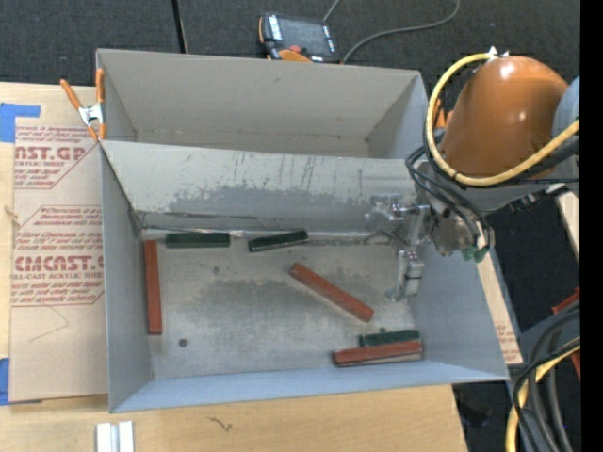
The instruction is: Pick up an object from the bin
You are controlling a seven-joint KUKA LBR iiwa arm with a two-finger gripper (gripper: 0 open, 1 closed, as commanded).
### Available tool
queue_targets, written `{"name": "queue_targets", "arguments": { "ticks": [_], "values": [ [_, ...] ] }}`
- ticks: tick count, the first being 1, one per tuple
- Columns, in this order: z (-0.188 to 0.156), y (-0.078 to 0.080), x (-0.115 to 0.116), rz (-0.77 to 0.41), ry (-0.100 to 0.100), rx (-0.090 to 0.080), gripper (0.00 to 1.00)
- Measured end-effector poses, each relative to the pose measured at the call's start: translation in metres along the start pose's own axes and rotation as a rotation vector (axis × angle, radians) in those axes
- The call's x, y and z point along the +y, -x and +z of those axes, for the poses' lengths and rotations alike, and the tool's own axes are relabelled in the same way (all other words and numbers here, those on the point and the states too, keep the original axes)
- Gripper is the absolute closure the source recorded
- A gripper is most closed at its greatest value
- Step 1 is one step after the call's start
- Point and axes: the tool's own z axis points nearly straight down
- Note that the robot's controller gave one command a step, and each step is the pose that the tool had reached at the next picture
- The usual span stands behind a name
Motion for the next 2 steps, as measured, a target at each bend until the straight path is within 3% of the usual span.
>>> {"name": "queue_targets", "arguments": {
  "ticks": [1,2],
  "values": [
    [0.162,0.031,0.03,-0.236,0.002,0.008,0.0],
    [0.099,0.033,0.007,-0.288,-0.002,-0.004,0.0]
  ]
}}
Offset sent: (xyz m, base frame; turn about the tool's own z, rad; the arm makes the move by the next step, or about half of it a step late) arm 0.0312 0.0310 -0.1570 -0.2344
